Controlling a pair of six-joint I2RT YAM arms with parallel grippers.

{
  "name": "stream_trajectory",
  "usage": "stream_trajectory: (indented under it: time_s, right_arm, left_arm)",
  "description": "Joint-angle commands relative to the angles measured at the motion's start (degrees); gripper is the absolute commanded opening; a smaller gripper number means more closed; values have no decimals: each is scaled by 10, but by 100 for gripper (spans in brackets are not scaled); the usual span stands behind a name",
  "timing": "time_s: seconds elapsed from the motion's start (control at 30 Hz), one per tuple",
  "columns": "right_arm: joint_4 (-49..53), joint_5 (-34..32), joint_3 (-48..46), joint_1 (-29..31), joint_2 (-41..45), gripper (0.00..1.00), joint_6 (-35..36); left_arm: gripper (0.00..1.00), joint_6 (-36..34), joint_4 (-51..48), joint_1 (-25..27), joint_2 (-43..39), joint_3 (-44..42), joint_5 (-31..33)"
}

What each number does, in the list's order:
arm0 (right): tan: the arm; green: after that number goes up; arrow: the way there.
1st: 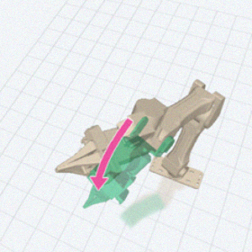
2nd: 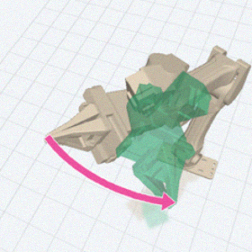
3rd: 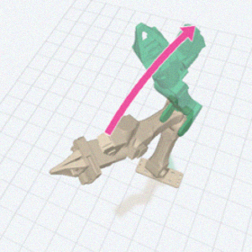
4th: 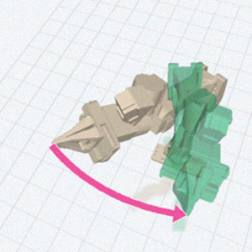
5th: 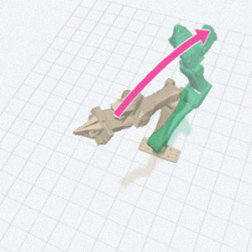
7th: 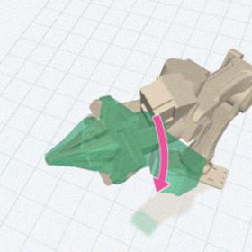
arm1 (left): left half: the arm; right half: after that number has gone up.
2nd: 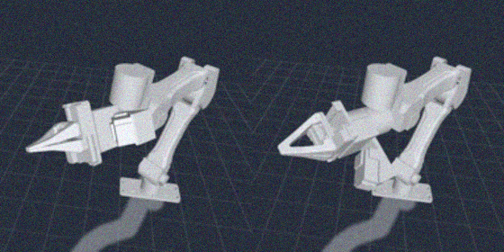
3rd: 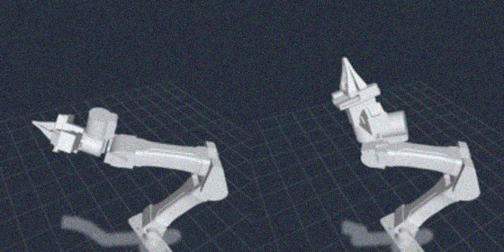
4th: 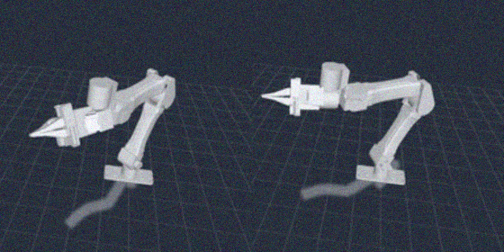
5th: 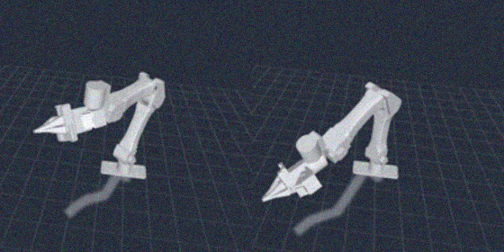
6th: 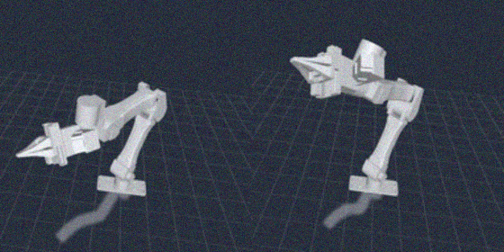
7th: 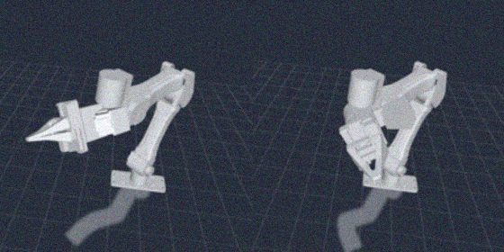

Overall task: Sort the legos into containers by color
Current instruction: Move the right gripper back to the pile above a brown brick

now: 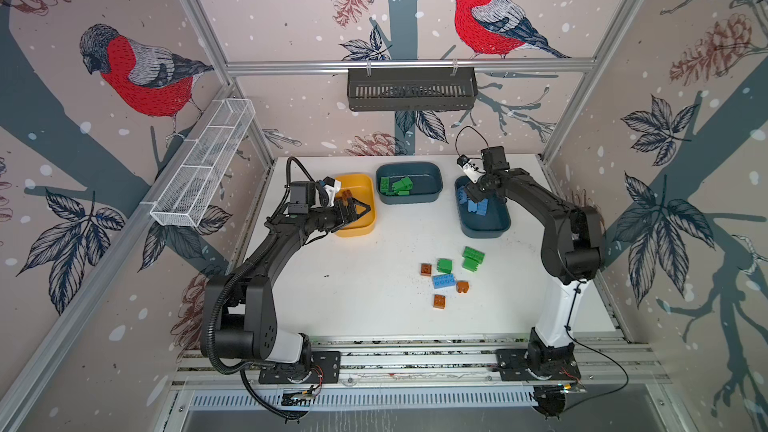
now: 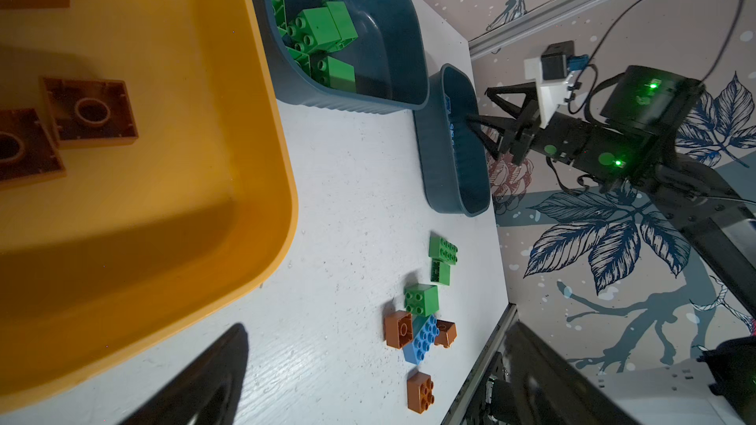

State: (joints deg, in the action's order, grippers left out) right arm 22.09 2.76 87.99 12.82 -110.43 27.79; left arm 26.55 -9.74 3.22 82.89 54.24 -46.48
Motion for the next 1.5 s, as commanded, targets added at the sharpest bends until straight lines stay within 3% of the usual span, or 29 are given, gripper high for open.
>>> stream_trajectory:
  time_s: [0.0, 0.3, 0.57, 0.7, 0.9, 1.3, 1.47]
  right_arm:
    - [15, 84, -26, 12, 44, 79, -93]
    - [8, 174, -194, 105, 192, 81, -162]
    - [-28, 229, -320, 212, 278, 80, -94]
    - [-13, 195, -339, 275, 264, 80, -54]
    - [-2, 139, -337, 319, 210, 79, -5]
    - [7, 63, -305, 322, 114, 74, 25]
    - [8, 85, -296, 312, 96, 63, 21]
  left_arm:
    - [97, -6, 13, 0, -5, -6, -6]
    - [97, -10, 17, 0, -10, -15, -10]
    - [97, -13, 14, 0, -23, -20, -12]
    - [97, -14, 7, 1, -30, -21, -9]
    - [97, -20, -9, -1, -39, -24, -5]
    - [97, -26, -26, -4, -51, -25, 0]
    - [97, -32, -35, -5, -52, -25, 1]
